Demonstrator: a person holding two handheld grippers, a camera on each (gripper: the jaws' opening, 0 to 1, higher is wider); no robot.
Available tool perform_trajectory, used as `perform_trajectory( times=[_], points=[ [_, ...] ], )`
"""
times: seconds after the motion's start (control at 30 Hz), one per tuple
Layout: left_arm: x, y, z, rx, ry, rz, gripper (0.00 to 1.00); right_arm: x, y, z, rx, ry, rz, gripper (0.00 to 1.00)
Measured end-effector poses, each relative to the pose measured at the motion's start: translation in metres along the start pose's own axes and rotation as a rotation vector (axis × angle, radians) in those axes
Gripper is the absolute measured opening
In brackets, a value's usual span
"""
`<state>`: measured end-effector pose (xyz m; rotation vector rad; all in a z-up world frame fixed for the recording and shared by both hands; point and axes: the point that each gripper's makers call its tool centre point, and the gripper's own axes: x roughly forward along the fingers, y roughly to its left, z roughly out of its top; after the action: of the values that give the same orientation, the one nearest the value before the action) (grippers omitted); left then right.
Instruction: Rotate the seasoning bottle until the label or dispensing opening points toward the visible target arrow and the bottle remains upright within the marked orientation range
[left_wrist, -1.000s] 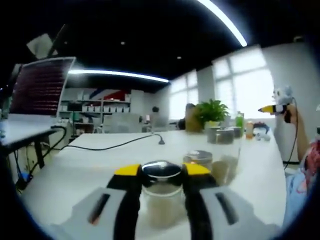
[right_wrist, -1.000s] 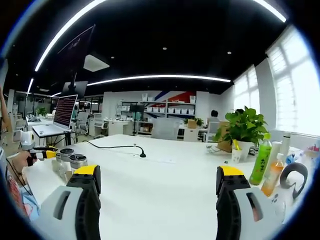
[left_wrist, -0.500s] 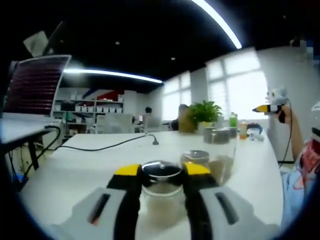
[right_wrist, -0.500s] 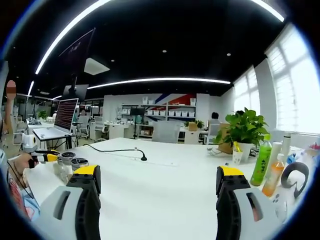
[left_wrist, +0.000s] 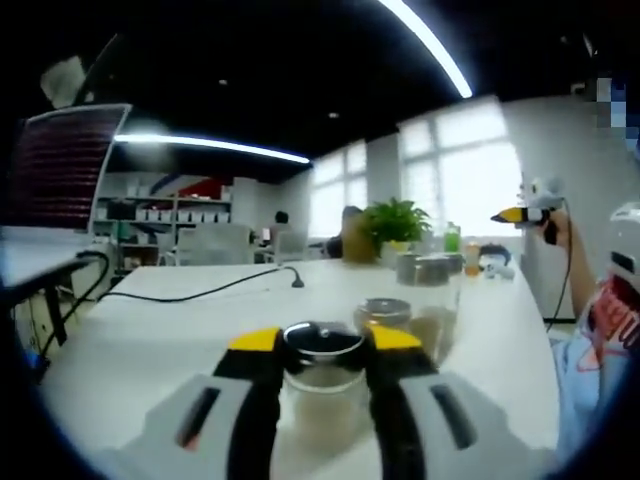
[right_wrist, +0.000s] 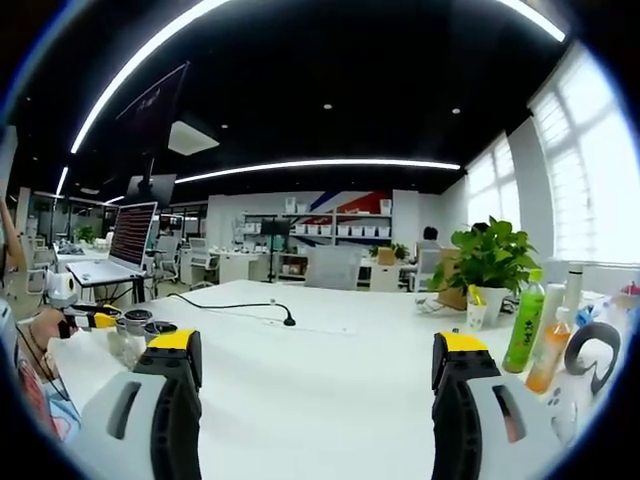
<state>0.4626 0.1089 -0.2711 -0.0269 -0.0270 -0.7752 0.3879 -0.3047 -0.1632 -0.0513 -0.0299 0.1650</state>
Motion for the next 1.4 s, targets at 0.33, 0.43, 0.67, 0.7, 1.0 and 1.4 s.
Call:
perform_trajectory(
  times=[0.33,0.43,0.67,0.7,1.0,1.4],
  points=[
    [-0.001,-0.003,-0.001,-0.002,0.017,-0.081,0.33,0.001,0.001,-0.005,-0.005,0.027,0.003,0.96],
    [-0.001,-0.004,-0.001,-0.001,0.024,-0.093,0.33,0.001,0.002,-0.004,-0.004,0.022,0.009,0.96],
    [-0.002,-0.006,-0.001,0.006,0.033,-0.153,0.33,0.001,0.001,-0.010,-0.001,0.052,0.004,0.97],
    [-0.002,-0.006,-0.001,0.005,0.036,-0.163,0.33,0.001,0.001,-0.010,0.001,0.051,0.003,0.97],
    [-0.005,-0.011,-0.002,-0.007,0.048,-0.233,0.33,0.002,0.002,-0.010,-0.004,0.045,0.007,0.99],
    [-0.007,-0.011,-0.004,-0.018,0.084,-0.328,0.33,0.000,0.001,-0.009,-0.015,0.046,0.003,0.99]
  ],
)
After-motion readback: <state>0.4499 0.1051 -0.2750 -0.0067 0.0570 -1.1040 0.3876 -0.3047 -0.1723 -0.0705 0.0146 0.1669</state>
